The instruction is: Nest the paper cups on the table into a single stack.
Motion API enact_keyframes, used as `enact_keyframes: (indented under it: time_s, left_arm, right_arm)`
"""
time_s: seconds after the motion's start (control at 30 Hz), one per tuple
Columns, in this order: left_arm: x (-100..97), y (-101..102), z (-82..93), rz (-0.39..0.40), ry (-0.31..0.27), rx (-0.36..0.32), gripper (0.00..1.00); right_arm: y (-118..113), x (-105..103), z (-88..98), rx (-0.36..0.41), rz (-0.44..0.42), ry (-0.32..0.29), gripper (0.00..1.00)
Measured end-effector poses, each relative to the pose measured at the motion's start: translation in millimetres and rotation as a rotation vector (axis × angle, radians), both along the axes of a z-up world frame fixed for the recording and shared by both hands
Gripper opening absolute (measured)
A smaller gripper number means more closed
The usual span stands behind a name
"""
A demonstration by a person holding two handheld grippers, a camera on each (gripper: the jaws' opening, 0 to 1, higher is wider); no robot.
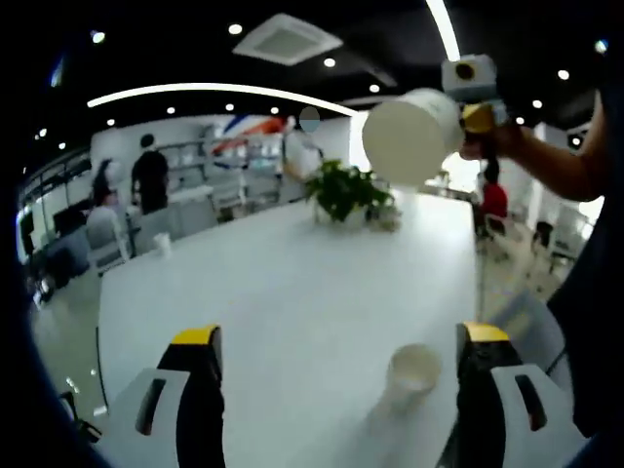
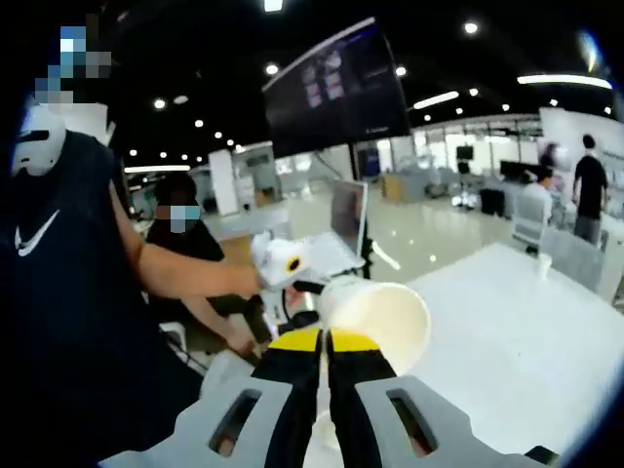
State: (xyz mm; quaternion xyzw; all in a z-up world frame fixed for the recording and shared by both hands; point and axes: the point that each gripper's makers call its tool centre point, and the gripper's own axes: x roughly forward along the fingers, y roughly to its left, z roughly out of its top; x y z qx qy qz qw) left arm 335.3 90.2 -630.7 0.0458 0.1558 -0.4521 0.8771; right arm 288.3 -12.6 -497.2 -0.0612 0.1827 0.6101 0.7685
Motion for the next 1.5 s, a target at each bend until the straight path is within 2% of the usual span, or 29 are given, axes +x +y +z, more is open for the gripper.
enact_keyframes:
  time_s: [0.13, 0.23, 0.4, 0.5, 0.57, 0.67, 0.83, 0.9, 0.93, 1.0, 1.1, 1.23, 1.5]
  left_arm:
    - [-1.2, 13, -12.3, 0.018, 0.013, 0.034, 0.98]
    - [-0.1, 22, -17.3, 0.023, -0.003, 0.08, 0.98]
    - [3.0, 30, -22.4, 0.035, 0.005, 0.085, 0.98]
    - [5.8, 37, -34.8, 0.047, 0.026, 0.117, 0.98]
    - [7.7, 41, -40.8, 0.052, 0.026, 0.129, 0.98]
    - [8.6, 45, -47.2, 0.053, 0.034, 0.148, 0.98]
    - [8.0, 55, -57.5, 0.053, 0.029, 0.165, 0.98]
    - [7.6, 58, -59.2, 0.057, 0.038, 0.151, 0.98]
    - [7.2, 59, -60.4, 0.063, 0.046, 0.146, 0.98]
    - [8.3, 65, -65.3, 0.082, 0.058, 0.146, 0.98]
    - [6.8, 68, -74.1, 0.093, 0.091, 0.148, 0.98]
    - [3.2, 71, -84.4, 0.1, 0.11, 0.174, 0.98]
    - [-0.5, 73, -88.3, 0.109, 0.112, 0.174, 0.98]
  right_arm:
    - [2, -1, -2.1, -0.053, 0.001, 0.002, 0.0]
    - [4, 0, -3.1, -0.087, -0.002, -0.008, 0.0]
    - [6, 4, -5.5, -0.163, -0.009, -0.017, 0.0]
    - [7, 6, -6.3, -0.22, -0.005, -0.02, 0.0]
    - [5, 9, -10.0, -0.296, -0.004, -0.033, 0.0]
    - [4, 10, -19.0, -0.395, -0.004, -0.01, 0.0]
    - [4, 16, -30.4, -0.551, 0.018, -0.056, 0.0]
    - [7, 14, -31.8, -0.588, 0.039, -0.057, 0.0]
    - [7, 9, -35.5, -0.632, 0.073, -0.04, 0.0]
    - [5, 10, -40.1, -0.716, 0.094, -0.057, 0.0]
    - [3, 6, -44.0, -0.796, 0.135, -0.056, 0.0]
    - [1, -4, -48.6, -0.865, 0.181, -0.041, 0.0]
    - [-1, -4, -46.3, -0.972, 0.201, -0.082, 0.0]
